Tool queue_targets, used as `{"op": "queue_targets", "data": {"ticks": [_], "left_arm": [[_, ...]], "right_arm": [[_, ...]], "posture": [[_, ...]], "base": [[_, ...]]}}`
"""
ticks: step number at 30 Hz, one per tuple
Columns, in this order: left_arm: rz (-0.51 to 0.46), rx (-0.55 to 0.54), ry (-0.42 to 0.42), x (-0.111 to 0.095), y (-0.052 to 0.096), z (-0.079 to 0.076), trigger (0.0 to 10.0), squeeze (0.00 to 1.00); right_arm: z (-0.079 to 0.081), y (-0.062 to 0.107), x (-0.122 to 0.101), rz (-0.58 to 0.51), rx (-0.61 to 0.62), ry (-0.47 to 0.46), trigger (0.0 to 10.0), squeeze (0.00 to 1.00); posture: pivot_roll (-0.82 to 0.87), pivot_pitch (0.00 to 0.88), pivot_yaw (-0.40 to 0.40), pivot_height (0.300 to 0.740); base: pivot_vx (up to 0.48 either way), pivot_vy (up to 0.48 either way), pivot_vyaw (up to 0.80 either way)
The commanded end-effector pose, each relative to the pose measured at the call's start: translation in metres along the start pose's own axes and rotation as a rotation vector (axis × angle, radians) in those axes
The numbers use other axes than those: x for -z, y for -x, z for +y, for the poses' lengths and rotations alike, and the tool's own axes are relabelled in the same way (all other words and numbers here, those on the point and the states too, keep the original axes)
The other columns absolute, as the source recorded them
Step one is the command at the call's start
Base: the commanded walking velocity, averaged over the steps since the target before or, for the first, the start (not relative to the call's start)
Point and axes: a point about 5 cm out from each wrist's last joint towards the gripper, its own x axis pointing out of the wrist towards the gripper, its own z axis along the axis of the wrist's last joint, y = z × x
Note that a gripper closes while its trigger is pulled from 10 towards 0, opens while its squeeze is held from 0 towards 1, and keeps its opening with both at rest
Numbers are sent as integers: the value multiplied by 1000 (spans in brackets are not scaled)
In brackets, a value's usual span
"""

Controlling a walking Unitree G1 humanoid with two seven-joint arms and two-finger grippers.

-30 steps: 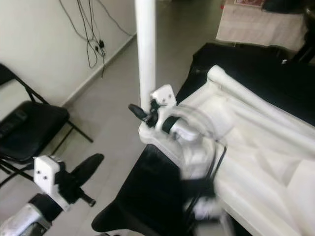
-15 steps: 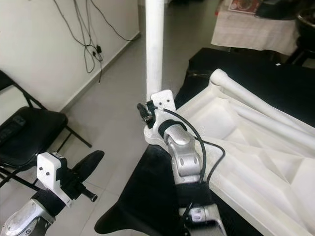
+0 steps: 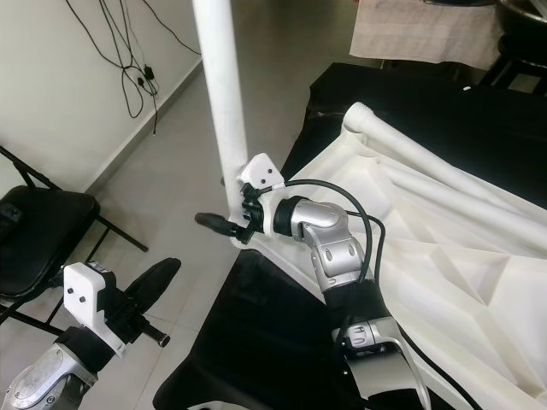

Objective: Building children table

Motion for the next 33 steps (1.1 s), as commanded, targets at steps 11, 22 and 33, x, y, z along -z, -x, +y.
{"op": "queue_targets", "data": {"ticks": [11, 22, 33], "left_arm": [[25, -2, 9, 2, 6, -5, 10000, 0], [32, 2, 11, 3, 8, -4, 10000, 0], [44, 8, 12, 7, 7, -2, 10000, 0]], "right_arm": [[-7, -3, -7, -22, -145, -11, 0, 0], [-6, 31, 20, 4, 373, -85, 0, 0], [34, 37, 48, 139, 819, -168, 0, 0]], "posture": [[-29, 178, 35, 740], [-39, 173, 25, 740], [-50, 142, 25, 740]], "base": [[0, 0, 0], [0, 0, 0], [0, 0, 0]]}}
